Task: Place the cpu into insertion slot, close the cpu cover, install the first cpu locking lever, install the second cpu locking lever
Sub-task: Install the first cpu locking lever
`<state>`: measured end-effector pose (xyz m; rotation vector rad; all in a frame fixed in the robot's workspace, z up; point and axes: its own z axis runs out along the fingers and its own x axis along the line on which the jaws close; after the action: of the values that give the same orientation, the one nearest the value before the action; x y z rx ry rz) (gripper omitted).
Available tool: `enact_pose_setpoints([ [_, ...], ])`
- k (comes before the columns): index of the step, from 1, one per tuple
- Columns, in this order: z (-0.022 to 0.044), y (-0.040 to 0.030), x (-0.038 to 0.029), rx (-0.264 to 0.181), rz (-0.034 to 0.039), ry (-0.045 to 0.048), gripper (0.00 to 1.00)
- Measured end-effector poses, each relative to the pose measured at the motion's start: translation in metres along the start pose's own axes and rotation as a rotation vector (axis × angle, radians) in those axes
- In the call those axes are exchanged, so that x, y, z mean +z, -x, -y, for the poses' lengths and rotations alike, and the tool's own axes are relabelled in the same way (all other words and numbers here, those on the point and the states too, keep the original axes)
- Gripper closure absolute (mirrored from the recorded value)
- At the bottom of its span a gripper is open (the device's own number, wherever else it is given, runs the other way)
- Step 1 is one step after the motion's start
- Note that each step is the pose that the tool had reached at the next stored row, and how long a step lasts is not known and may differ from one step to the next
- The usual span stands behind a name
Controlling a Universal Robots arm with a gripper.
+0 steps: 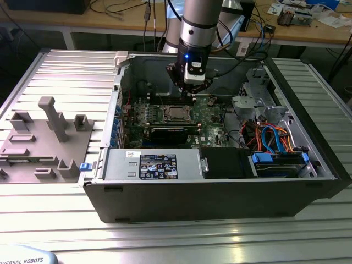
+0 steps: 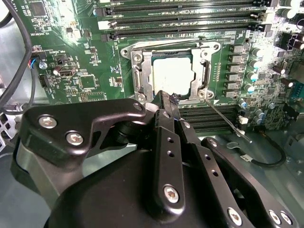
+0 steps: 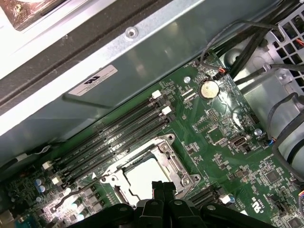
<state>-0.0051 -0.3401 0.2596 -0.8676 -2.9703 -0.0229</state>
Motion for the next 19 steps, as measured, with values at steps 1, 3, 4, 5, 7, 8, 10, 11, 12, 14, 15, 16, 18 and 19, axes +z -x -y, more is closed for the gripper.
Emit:
enact_pose_setpoints([
  [1,0.0000,0.0000,0.0000,-0.002,0.0000,0.0000,0.89],
  [3,0.0000,0.0000,0.0000,-0.005,0.0000,-0.0003,0.89],
  [4,0.0000,0.0000,0.0000,-0.007,0.0000,-0.0004,0.89],
  [5,0.0000,0.0000,0.0000,-0.009,0.0000,-0.0004,0.89],
  [7,0.0000,0.0000,0.0000,-0.012,0.0000,-0.0006,0.89],
  [8,0.0000,0.0000,0.0000,-0.013,0.0000,-0.0007,0.89],
  [10,0.0000,0.0000,0.0000,-0.016,0.0000,-0.0008,0.89],
  [11,0.0000,0.0000,0.0000,-0.017,0.0000,-0.0009,0.89],
  [12,0.0000,0.0000,0.0000,-0.019,-0.0002,-0.0007,0.89],
  [14,0.0000,0.0000,0.0001,-0.020,-0.0002,-0.0007,0.89],
  [15,0.0000,0.0000,0.0001,-0.021,-0.0002,-0.0007,0.89],
  [16,0.0000,0.0000,0.0001,-0.022,-0.0003,-0.0007,0.89],
  [18,0.0000,0.0000,0.0001,-0.024,-0.0003,-0.0008,0.89],
  [19,0.0000,0.0000,0.0000,-0.025,-0.0002,-0.0009,0.89],
])
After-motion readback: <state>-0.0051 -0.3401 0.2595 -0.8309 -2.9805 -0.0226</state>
